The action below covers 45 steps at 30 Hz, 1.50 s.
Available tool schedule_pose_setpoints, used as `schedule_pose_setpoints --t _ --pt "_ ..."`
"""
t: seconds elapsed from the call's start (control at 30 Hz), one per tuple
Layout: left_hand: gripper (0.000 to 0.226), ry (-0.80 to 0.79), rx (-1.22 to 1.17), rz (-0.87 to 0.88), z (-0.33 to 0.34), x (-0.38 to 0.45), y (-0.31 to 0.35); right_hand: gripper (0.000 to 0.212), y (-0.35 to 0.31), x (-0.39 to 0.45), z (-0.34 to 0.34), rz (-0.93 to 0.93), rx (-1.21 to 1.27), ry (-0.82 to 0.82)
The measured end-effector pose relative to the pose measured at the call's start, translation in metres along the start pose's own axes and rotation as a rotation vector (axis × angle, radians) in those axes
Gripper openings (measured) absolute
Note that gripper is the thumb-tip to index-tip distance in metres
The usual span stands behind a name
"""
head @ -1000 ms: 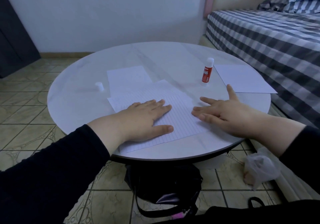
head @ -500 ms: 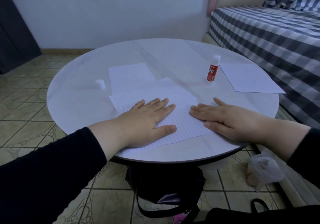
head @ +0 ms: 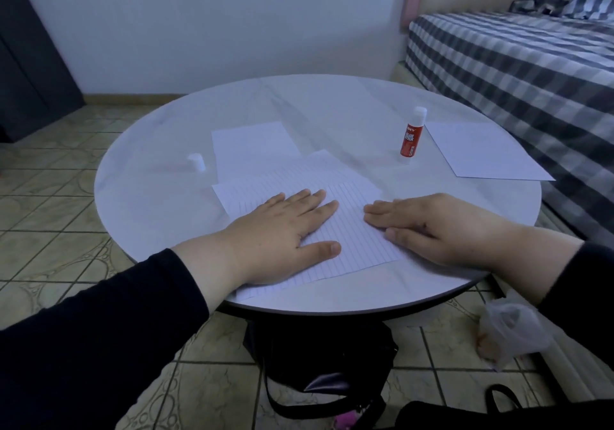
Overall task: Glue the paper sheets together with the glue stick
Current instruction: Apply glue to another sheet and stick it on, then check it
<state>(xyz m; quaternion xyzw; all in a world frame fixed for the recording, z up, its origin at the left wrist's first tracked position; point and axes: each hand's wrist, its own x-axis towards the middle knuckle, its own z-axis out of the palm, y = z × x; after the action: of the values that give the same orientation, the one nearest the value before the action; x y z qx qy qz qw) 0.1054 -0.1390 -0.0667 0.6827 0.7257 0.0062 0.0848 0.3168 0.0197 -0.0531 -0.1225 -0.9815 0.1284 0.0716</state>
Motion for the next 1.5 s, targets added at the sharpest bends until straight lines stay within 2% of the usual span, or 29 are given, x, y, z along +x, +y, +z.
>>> schedule_pose_setpoints --t 0.07,0.23,0.43,0.5,0.6,0.67,0.77,1.0,1.2,1.33,1.5 --pt "0.076 0.005 0.000 0.002 0.000 0.000 -0.001 0.040 -0.001 0.013 0.000 0.037 0.003 0.042" --pt "0.084 -0.017 0.014 -0.005 -0.001 0.000 0.000 0.053 0.002 0.032 0.008 0.103 -0.128 -0.137" --pt "0.082 -0.019 0.003 0.000 -0.001 -0.001 0.000 0.042 0.000 -0.008 -0.002 -0.028 -0.015 -0.054" --pt "0.076 0.010 -0.001 0.012 -0.002 -0.001 0.000 0.040 -0.001 -0.011 0.000 0.000 0.030 -0.014" --pt "0.057 0.056 -0.087 0.159 -0.004 -0.005 0.015 0.043 -0.002 -0.012 0.004 0.078 0.056 -0.037" --pt "0.058 -0.037 -0.150 0.268 -0.005 -0.014 0.030 0.044 -0.002 -0.012 0.004 0.095 0.072 -0.064" --pt "0.061 -0.103 -0.012 0.329 0.000 -0.023 0.039 0.045 0.000 -0.013 0.004 0.101 0.040 -0.101" --pt "0.066 -0.138 -0.032 0.315 -0.007 -0.050 0.015 0.047 -0.006 -0.015 0.002 0.128 -0.039 -0.155" --pt "0.078 -0.082 0.071 0.178 -0.014 -0.057 0.003 0.050 -0.033 -0.007 0.008 0.222 -0.293 -0.128" --pt "0.072 -0.094 0.056 0.184 -0.002 -0.058 0.018 0.051 -0.046 0.000 0.019 0.160 -0.253 -0.112" --pt "0.076 -0.110 0.063 0.155 -0.004 -0.084 -0.013 0.048 -0.039 -0.002 0.009 0.155 -0.246 -0.139"
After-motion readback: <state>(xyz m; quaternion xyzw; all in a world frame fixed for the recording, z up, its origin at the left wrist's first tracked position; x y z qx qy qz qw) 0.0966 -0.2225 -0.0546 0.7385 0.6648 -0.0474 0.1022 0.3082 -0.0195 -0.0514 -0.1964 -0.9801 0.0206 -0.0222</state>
